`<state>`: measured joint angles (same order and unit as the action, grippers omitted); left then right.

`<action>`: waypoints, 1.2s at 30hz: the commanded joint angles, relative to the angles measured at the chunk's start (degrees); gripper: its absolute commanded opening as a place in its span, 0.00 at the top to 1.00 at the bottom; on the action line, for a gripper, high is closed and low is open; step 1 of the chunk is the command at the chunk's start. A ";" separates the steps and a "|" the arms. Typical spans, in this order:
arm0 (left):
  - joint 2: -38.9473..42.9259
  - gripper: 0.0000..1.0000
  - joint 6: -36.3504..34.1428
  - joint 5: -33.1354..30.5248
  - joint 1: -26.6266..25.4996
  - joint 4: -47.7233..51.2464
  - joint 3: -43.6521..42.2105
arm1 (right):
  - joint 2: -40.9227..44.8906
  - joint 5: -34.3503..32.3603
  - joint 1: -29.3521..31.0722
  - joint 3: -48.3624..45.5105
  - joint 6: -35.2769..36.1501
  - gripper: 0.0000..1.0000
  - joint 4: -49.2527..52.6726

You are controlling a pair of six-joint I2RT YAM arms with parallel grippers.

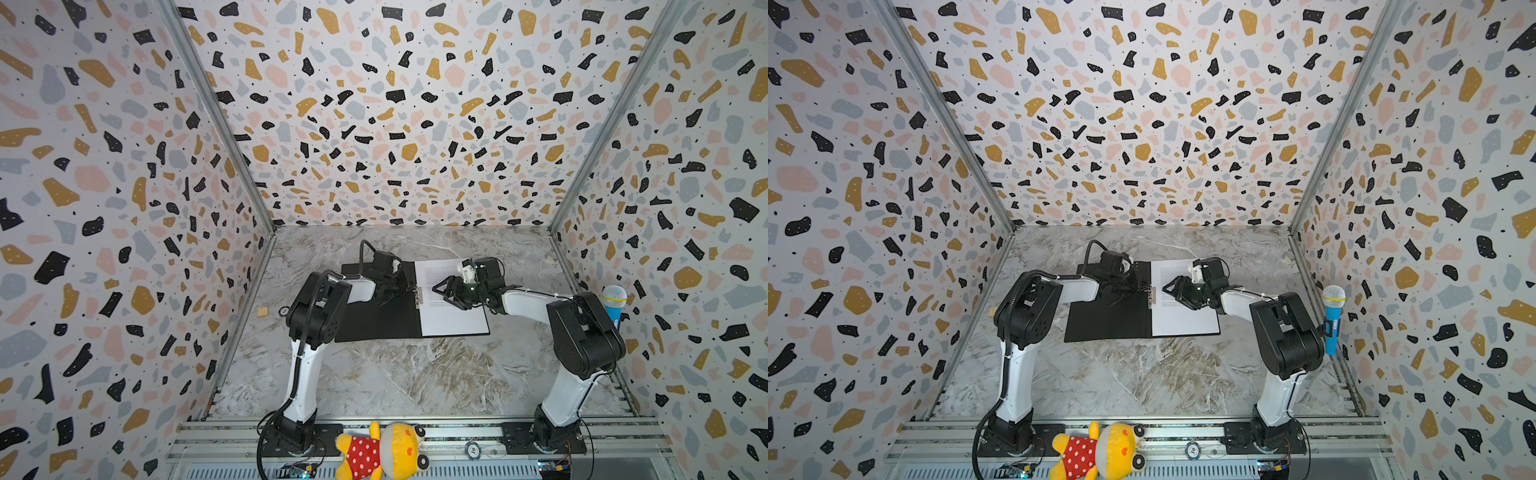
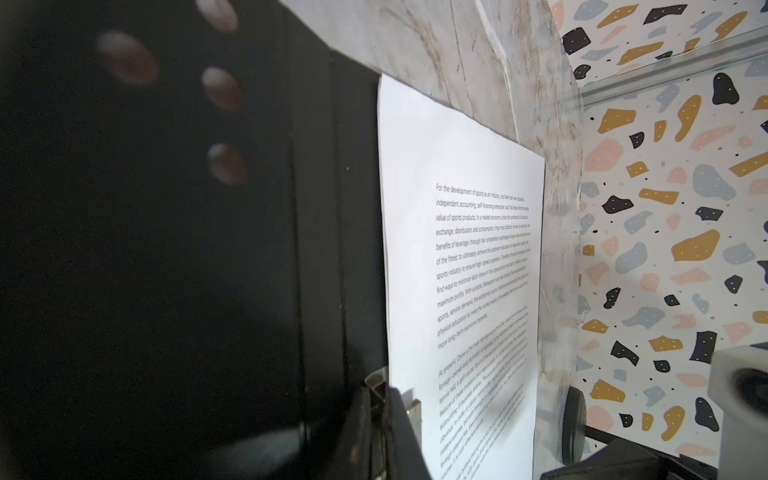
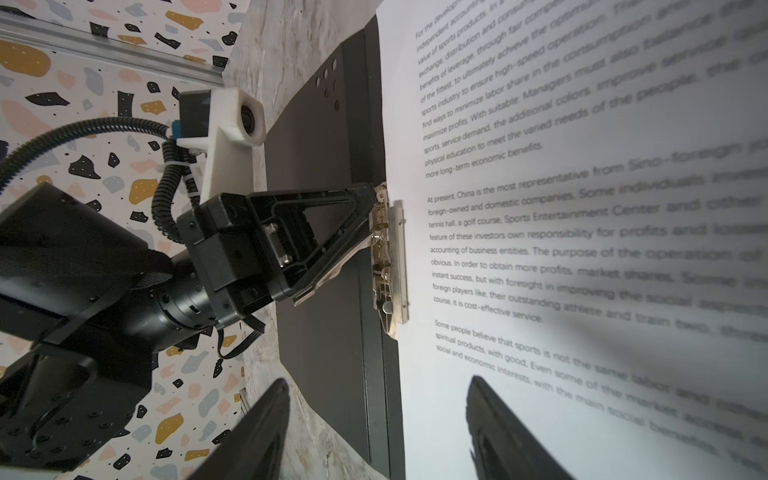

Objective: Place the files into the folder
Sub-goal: 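Press the clip lever down with the right gripper over the text sheet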

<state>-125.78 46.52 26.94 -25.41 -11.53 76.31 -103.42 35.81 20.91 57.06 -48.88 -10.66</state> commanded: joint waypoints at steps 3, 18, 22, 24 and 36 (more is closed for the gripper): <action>-2.37 0.94 -1.14 -2.15 -0.79 3.53 0.12 | -1.54 0.97 1.88 4.90 -0.80 0.33 2.12; -2.29 0.95 -1.56 -1.44 -0.78 3.14 -0.50 | -7.91 2.75 4.58 9.31 -7.04 0.48 0.82; -2.29 0.95 -1.65 -1.54 -0.78 2.84 -0.89 | -8.60 3.00 4.81 9.68 -8.14 0.48 -0.02; -2.20 0.95 -1.86 -1.70 -0.78 2.92 -0.98 | -8.92 3.24 4.79 9.65 -8.93 0.48 -0.80; -2.10 0.95 -2.85 -2.15 -0.78 3.47 -1.16 | -12.31 5.78 5.20 11.23 -13.12 0.53 -4.60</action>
<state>-125.82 45.32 26.41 -25.67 -11.60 76.44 -115.31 40.07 25.63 66.24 -60.60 -13.96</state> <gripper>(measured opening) 0.048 0.469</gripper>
